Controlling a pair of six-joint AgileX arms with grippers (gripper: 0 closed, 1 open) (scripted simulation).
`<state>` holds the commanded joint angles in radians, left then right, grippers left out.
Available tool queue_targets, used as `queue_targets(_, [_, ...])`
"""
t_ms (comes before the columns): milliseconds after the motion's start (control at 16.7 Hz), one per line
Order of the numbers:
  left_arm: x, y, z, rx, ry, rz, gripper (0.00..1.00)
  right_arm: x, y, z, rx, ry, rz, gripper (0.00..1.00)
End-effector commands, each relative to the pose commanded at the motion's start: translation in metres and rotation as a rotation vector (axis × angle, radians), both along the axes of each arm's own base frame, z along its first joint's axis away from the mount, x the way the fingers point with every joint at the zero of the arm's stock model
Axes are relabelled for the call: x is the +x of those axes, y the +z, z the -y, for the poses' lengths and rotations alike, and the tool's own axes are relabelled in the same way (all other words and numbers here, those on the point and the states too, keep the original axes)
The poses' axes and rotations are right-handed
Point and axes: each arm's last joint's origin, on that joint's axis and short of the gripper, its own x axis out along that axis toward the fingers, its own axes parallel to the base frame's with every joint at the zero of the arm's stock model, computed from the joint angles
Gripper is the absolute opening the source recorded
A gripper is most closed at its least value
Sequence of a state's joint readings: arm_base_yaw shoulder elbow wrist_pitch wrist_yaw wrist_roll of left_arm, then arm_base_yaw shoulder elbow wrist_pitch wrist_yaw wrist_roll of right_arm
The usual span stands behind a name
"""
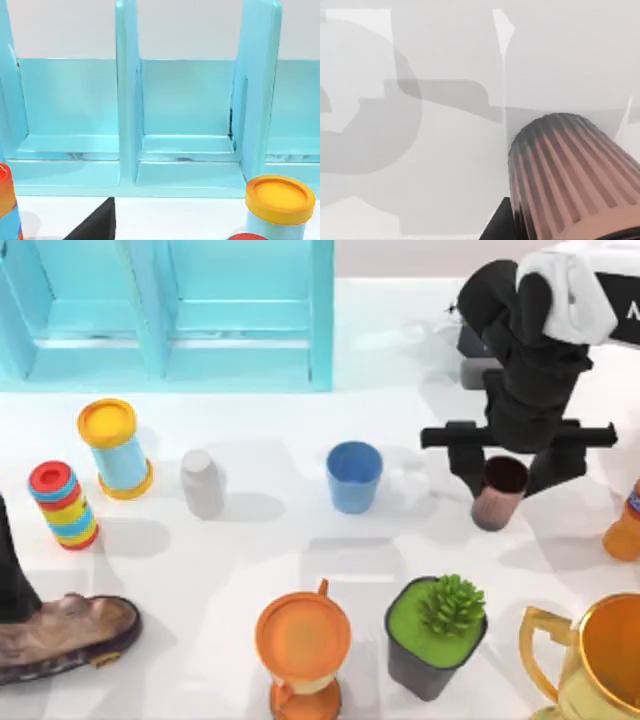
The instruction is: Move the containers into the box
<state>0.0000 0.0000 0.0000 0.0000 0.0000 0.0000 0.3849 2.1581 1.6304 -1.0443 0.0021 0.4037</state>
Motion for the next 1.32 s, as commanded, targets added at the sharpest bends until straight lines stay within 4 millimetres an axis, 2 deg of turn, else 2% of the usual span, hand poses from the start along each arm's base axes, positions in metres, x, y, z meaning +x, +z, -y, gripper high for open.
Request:
queue_targets(420, [0.0,0.0,0.0,0.0,0.0,0.0,1.0,0.0,0.001,0.001,0.0,-0.003,0.001,0.0])
queue_targets(540, [0.0,0.0,0.0,0.0,0.0,0.0,1.0,0.005,0.007,0.005,0.014,-0.02,0.022,0.0])
queue_targets(780, [0.0,0.0,0.0,0.0,0.0,0.0,1.0,0.027,0.04,0.043,0.064,-0.121,0.088,0.0])
queue_targets(900, [0.0,0.0,0.0,0.0,0.0,0.0,1.0,0.029,0.051,0.068,0.056,-0.145,0.064,0.0])
queue_targets(1080, [0.0,0.0,0.0,0.0,0.0,0.0,1.0,0.02,0.07,0.094,0.027,-0.117,0.015,0.0])
queue_targets(1320, [0.0,0.0,0.0,0.0,0.0,0.0,1.0,0.001,0.098,0.101,0.002,-0.014,0.001,0.0])
